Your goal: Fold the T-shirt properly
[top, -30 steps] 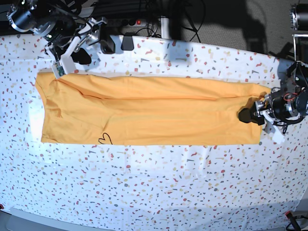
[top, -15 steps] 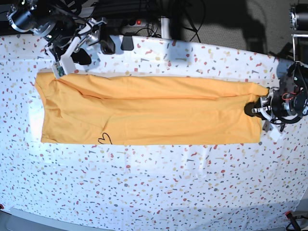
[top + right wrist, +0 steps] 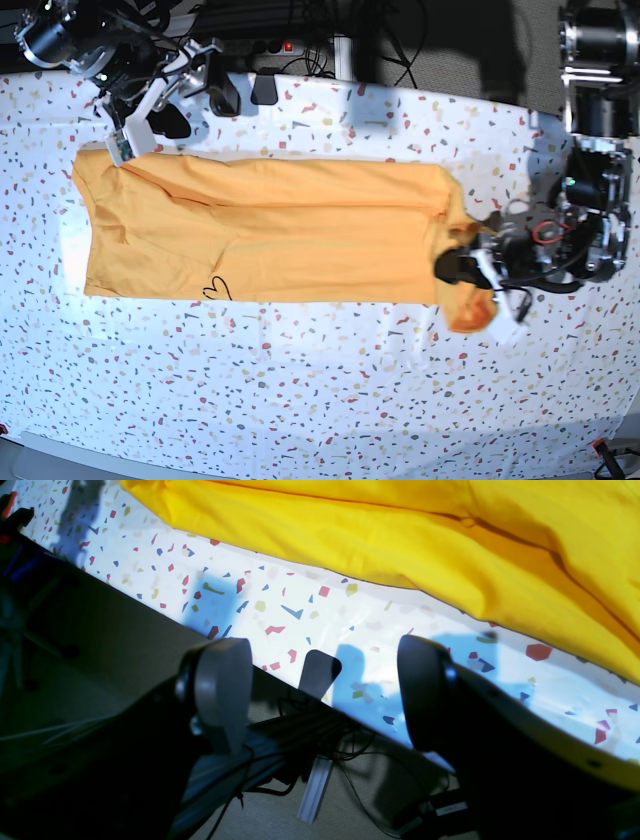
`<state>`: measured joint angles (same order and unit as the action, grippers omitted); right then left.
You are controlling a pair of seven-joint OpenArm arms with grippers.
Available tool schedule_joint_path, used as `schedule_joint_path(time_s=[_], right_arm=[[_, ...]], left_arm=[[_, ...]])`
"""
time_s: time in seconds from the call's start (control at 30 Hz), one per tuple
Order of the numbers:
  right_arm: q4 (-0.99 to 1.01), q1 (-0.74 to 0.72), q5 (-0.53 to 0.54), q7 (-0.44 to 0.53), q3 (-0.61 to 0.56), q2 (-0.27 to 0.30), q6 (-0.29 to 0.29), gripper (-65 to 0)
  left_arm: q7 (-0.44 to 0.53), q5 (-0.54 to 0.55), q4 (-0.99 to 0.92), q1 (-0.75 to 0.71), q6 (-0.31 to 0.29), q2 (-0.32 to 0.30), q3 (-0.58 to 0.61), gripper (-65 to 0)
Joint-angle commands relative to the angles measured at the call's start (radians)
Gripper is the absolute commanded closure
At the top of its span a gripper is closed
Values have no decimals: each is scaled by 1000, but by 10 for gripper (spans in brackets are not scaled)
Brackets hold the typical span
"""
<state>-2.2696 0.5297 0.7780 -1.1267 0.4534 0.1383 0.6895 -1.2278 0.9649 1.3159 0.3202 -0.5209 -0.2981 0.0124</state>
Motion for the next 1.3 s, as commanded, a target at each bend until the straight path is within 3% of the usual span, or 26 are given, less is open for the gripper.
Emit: schedule_joint_path(time_s=[0.0,0.2,0.33,0.43,0.67,0.97,1.03,1.1,1.17,1.27], right_arm=[[-20,2,19,19,4,5,9,-428],[-20,2,19,19,4,5,9,-428],[-20,2,19,19,4,5,9,-428],[-20,2,19,19,4,5,9,-428],[-20,2,19,20,4,5,9,-428],[-20,-3,19,20,4,5,9,-428],[-20,-3,19,21,4,5,9,-428],[-20,-3,19,22,4,5,9,-428],[-20,-3,19,25,4,5,9,-428],[-20,-4,19,27,4,5,9,-428]], left_arm=[[13,11,19,20,-3,19,-5,0],[41,-146,19,-8,-4,189,-5,0],[138,-272,19,-10,-3,256,-5,0],[151,-311,19,-10,-3,294,-5,0],[118,-311,19,-13,-3,343,-4,0],[126,-309,19,-31,-3,348,-4,0],[124,-272,19,-31,-3,348,-4,-10],[117,-150,19,-38,-3,348,-4,-130],[68,5,19,-40,-3,348,-4,-193],[0,156,19,-38,-4,351,-4,-203]])
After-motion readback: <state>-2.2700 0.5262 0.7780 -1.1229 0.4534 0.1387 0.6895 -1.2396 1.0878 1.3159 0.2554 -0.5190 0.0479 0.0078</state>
